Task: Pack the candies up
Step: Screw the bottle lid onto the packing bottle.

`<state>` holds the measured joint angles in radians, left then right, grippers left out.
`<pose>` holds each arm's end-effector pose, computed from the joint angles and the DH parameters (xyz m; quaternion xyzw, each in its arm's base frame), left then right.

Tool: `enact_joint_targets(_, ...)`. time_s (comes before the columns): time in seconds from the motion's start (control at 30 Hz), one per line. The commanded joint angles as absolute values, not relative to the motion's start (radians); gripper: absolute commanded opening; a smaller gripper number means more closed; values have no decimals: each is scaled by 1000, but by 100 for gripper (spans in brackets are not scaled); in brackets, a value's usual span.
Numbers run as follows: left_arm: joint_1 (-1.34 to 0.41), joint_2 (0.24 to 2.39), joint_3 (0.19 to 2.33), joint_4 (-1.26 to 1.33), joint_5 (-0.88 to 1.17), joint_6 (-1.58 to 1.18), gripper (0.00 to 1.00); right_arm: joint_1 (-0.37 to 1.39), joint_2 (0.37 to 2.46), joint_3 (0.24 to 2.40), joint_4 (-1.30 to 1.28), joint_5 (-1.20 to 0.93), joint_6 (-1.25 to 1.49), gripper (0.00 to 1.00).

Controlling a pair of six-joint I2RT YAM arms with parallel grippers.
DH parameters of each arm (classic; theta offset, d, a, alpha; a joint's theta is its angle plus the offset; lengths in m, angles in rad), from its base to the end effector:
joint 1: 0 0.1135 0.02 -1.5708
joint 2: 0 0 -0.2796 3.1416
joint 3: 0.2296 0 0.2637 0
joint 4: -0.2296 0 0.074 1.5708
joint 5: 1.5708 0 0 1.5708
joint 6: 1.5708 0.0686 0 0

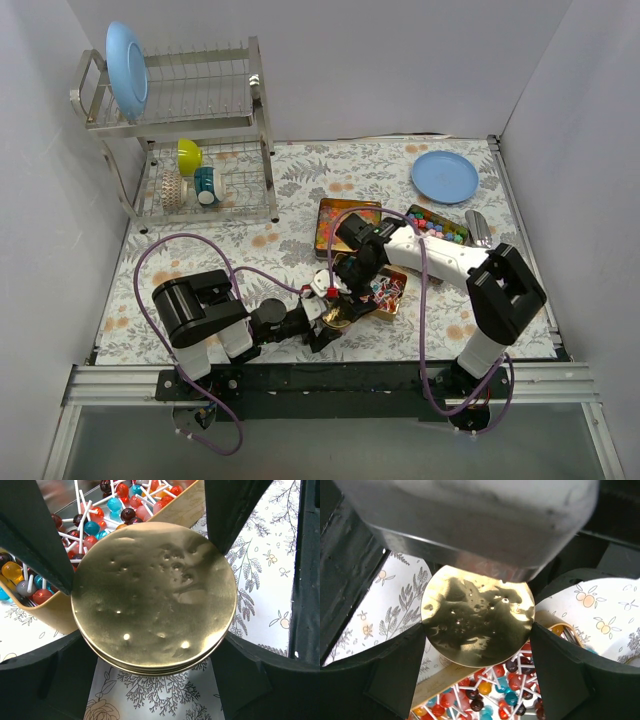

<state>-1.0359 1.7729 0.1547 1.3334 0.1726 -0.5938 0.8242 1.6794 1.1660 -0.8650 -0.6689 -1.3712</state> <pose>0.1223 -0.2295 0.0883 0.2252 0.7666 -0.4820 0.3596 0.1915 0.2696 0.1922 -0.8513 0.4003 0.2901 0.1756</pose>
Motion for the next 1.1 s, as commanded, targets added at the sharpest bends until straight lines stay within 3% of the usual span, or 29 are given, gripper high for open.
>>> enact_joint_targets(0.0, -1031, 1776, 161, 1256, 153, -603, 0, 845, 1614, 1051, -719, -680, -1124, 62)
enact_joint_targets(0.2, -1031, 1778, 166, 1244, 141, -604, 0, 911, 1516, 928, -543, -548, -810, 58)
enact_joint_targets(0.4, -1029, 1776, 167, 1238, 135, -603, 0, 931, 1540, 920, -549, -514, -484, 50)
enact_joint_targets(0.57, -1029, 1770, 166, 1235, 133, -601, 0, 934, 1494, 862, -482, -519, -330, 50)
enact_joint_targets(0.77, -1029, 1770, 166, 1233, 140, -595, 0, 910, 1385, 905, -483, -506, -360, 78)
enact_joint_targets(0.8, -1031, 1770, 166, 1233, 143, -595, 0, 896, 1364, 914, -489, -515, -403, 98)
enact_joint_targets(1.07, -1031, 1773, 164, 1235, 158, -595, 0, 805, 1361, 1038, -721, -698, -829, 98)
